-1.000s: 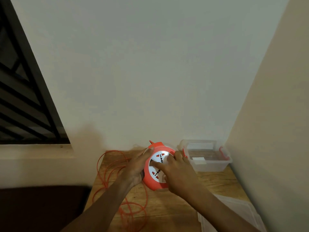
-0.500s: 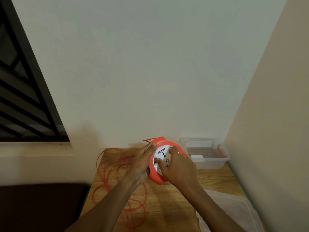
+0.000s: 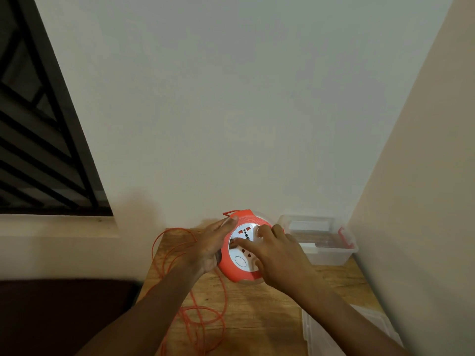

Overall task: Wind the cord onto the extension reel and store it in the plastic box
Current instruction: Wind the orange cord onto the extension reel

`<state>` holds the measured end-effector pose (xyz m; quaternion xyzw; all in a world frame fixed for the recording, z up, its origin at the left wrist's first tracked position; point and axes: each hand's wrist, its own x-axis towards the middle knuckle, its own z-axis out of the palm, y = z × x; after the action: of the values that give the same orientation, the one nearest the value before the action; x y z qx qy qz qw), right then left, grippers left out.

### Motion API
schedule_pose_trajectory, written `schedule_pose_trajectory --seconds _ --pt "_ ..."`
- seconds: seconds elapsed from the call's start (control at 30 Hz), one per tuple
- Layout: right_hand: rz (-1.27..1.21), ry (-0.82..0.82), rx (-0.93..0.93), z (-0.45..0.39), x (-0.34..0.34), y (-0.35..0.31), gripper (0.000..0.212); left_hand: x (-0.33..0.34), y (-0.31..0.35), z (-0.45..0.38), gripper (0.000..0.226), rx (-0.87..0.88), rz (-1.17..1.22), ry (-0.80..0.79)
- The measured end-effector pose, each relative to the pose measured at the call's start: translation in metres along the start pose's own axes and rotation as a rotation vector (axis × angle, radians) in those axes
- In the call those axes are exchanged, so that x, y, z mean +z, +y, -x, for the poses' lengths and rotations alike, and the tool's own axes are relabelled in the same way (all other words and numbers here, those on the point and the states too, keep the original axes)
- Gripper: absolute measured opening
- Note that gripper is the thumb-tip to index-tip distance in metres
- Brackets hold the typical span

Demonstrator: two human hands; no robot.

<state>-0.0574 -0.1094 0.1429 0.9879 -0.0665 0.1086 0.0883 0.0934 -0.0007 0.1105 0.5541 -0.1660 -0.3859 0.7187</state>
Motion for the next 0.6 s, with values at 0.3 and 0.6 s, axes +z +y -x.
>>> schedule_pose_trajectory --seconds 0.3,0.6 --pt "0.175 0.065 -0.130 -0.005 0.003 0.002 0.080 0.001 0.010 0.003 0.026 -0.015 -0.039 -0.024" --pt "-0.400 0.251 0.466 -0.014 0.003 -0.010 0.062 0.017 0.010 0.000 0.020 0.152 -0.003 -0.010"
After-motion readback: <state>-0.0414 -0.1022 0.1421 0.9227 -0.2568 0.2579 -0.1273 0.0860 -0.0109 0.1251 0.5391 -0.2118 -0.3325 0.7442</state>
